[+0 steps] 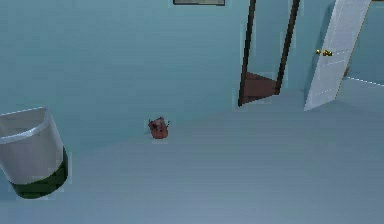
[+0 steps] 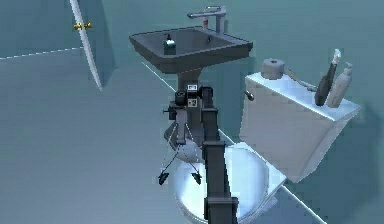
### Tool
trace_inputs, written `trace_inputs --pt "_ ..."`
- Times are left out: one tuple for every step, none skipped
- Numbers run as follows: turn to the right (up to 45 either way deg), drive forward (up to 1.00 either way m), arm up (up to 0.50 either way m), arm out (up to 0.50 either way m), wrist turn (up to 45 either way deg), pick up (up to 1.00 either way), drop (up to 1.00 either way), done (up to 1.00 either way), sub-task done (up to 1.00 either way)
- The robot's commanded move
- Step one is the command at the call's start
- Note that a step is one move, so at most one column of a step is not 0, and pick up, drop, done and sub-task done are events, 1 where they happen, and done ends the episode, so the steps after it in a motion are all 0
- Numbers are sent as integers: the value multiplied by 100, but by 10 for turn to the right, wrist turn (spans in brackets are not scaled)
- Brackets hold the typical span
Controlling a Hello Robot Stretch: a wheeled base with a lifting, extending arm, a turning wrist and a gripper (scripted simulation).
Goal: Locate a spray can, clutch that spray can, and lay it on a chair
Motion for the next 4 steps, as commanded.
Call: trace_inputs --pt "0 0 0 0 450 0 0 0 0" --pt "0 0 0 0 450 0 0 0 0" --pt "0 0 0 0 450 0 0 0 0" --pt "0 0 0 0 450 0 0 0 0"
